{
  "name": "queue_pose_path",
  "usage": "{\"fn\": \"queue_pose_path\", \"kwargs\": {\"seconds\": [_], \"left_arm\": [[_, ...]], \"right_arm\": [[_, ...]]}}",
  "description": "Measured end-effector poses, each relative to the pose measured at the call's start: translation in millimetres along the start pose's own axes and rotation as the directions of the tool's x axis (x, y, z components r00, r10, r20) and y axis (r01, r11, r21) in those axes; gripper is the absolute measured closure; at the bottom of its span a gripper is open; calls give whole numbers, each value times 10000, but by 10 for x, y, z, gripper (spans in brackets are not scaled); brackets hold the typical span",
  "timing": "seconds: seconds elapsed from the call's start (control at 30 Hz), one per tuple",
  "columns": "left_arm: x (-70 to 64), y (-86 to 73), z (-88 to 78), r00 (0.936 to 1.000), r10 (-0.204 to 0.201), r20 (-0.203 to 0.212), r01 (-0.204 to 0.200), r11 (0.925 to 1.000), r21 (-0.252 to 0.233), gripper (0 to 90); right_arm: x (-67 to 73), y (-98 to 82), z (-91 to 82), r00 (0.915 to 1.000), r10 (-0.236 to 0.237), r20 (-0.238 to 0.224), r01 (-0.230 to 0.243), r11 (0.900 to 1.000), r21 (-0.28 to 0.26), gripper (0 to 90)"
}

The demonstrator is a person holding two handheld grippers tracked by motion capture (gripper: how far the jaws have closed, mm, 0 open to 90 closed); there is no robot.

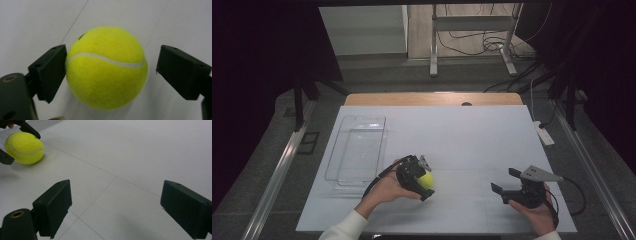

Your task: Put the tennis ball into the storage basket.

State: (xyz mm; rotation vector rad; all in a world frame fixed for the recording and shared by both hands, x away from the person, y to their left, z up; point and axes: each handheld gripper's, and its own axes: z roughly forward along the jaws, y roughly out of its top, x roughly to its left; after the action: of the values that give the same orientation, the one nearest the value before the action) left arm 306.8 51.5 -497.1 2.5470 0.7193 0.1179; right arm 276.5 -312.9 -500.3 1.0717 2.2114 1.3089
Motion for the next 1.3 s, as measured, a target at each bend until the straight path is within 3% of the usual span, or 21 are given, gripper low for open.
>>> {"fn": "queue_pose_path", "kwargs": {"seconds": [0.03, 0.17, 0.5, 0.8, 1.3], "left_arm": [[8, -6, -11, 9998, -13, -178, 13, 10000, -15, 181], [29, -20, -30, 9997, -144, -189, 143, 9999, -75, 250], [12, -21, -53, 9995, 50, -328, -53, 10000, -74, 264], [50, -63, -170, 9997, -167, -158, 156, 9977, -656, 264], [92, -99, -374, 9991, -290, -295, 245, 9892, -1447, 264]], "right_arm": [[0, -1, 2, 10000, -4, -8, 4, 10000, 8, 101], [-1, 1, 2, 10000, -15, -4, 15, 10000, -4, 102], [-4, -1, 0, 10000, -5, 17, 5, 10000, -13, 102], [-4, -4, -5, 10000, 13, 40, -13, 10000, -20, 102], [2, 0, -12, 10000, -47, 38, 47, 10000, -34, 101]]}}
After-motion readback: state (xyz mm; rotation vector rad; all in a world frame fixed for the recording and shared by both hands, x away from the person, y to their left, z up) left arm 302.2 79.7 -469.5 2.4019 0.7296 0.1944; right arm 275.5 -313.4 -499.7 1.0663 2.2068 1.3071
